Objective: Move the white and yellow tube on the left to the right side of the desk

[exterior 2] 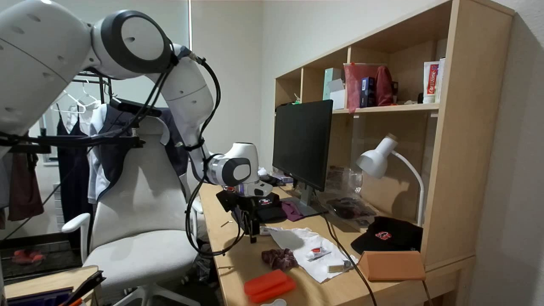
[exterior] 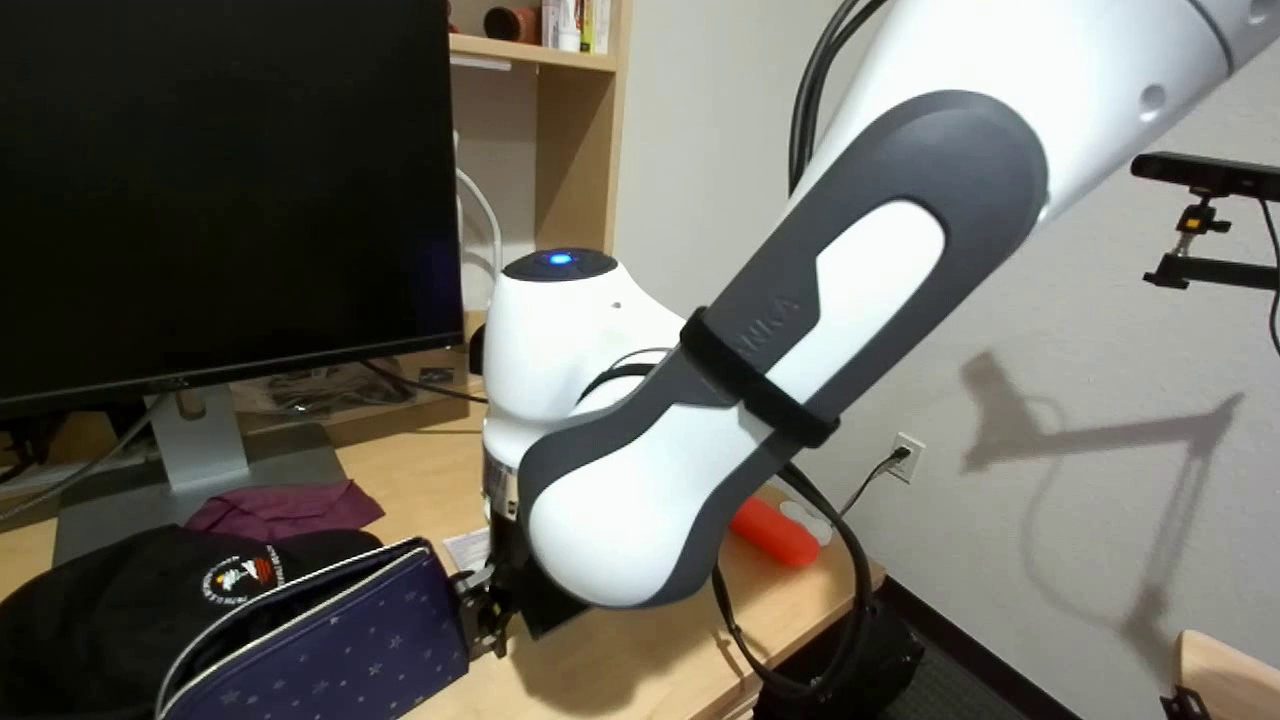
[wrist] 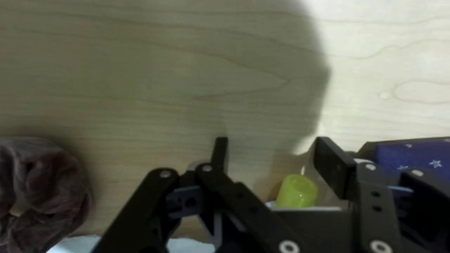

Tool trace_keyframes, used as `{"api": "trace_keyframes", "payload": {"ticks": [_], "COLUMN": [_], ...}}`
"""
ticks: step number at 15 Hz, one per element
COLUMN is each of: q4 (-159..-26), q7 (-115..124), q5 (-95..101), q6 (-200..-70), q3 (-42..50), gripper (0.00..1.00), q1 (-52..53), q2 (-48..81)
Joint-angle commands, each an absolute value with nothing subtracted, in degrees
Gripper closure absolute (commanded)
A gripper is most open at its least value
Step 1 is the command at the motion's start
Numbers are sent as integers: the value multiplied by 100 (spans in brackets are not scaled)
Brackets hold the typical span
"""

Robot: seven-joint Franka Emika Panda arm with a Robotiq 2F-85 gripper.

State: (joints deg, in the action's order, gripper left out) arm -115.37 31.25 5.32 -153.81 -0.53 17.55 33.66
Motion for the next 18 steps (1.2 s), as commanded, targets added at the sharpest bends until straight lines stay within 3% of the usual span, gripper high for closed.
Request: {"api": "trace_keyframes", "payload": {"ticks": [1,3,6,14,16,18], "q4": [-11482,-11467,-11410,-11143,-11130,-11130], "q7": [2854,2812,2653,2347,2331,2334], "q5": [411,431,436,432,417,405], "q6": [-15542,-15529,-15519,-15642,-15707,-15770], "q3": [-2,9,-22,-28,-19,-8], "gripper": [15,17,2,0,26,40], "q1": [1784,1792,1767,1723,1729,1744], "q2": [3475,3457,3464,3609,3651,3679]}}
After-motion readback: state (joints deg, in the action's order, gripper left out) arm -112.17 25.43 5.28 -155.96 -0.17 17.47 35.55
